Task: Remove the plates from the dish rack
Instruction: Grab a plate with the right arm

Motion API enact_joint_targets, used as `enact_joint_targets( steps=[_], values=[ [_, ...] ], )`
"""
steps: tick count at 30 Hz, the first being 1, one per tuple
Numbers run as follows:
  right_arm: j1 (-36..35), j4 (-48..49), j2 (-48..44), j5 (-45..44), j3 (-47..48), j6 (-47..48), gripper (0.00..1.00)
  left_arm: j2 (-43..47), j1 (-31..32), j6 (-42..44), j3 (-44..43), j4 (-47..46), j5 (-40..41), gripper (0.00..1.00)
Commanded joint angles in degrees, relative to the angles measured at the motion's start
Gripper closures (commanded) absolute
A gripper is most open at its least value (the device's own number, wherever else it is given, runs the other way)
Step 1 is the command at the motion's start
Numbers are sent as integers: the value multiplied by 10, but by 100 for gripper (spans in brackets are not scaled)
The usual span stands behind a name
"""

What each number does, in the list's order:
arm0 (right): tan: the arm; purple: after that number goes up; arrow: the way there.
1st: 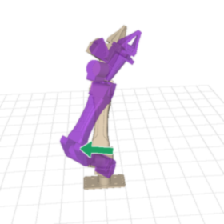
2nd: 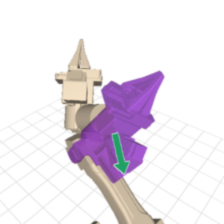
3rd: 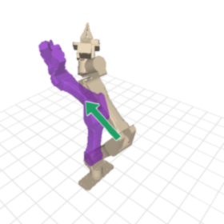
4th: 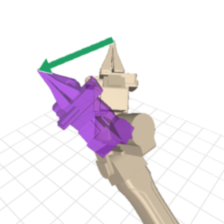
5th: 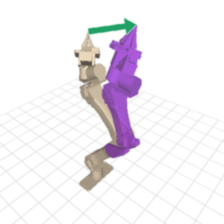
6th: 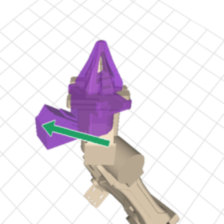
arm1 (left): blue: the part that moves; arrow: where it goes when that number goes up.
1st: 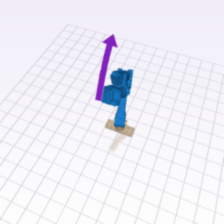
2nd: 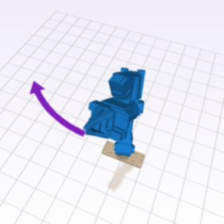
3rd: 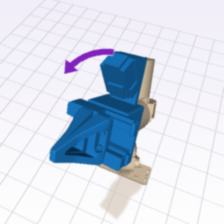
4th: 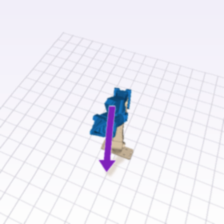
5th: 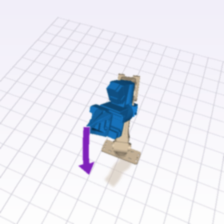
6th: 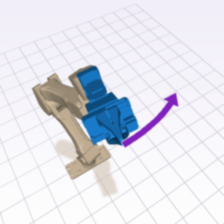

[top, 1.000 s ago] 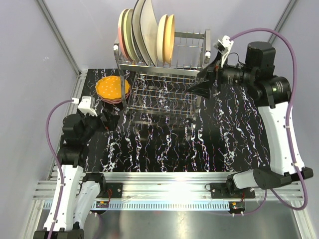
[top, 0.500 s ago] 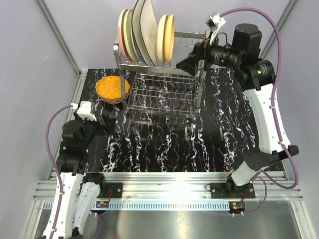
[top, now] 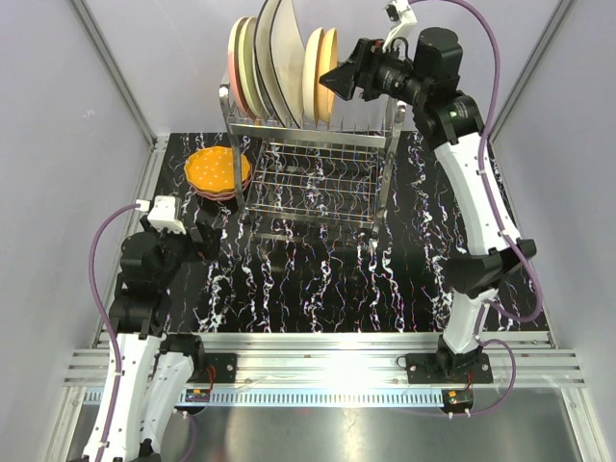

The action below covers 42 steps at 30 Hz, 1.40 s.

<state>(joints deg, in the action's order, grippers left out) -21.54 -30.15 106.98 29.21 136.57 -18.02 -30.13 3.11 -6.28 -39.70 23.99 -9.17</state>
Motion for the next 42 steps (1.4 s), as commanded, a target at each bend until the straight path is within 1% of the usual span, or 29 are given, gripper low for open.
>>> enact_joint_targets(
  steps=[1,2,4,5,14,18,20,25,28,31,33,38,42],
  values=[
    [-4,41,23,-39,53,-32,22,-6,2,8,-3,-13,14,1],
    [-3,41,27,-43,55,-32,26,-7,2,9,-3,-13,15,1],
    [-4,44,38,-44,55,-32,28,-8,2,9,-3,-14,15,1],
    [-4,46,41,-43,55,-34,32,-9,2,9,-3,-14,15,1],
    [-4,49,71,-53,66,-39,48,-12,2,10,-4,-13,18,1],
    [-4,52,80,-51,70,-44,58,-12,3,10,-4,-13,16,1],
    [-3,52,82,-50,74,-50,61,-12,3,10,-5,-12,16,1],
    [-4,57,85,-36,79,-69,70,-12,3,10,-5,-11,18,1],
    [-4,58,88,-30,79,-79,73,-13,2,10,-5,-11,19,1],
    [-4,61,89,-22,79,-88,80,-13,2,10,-5,-10,18,1],
    [-4,63,89,-16,79,-92,88,-12,3,10,-5,-10,18,1],
    [-1,67,87,8,96,-105,99,-11,2,10,-5,-10,20,1],
    [18,81,75,37,107,-142,100,-10,2,10,-5,-10,20,1]
  ],
)
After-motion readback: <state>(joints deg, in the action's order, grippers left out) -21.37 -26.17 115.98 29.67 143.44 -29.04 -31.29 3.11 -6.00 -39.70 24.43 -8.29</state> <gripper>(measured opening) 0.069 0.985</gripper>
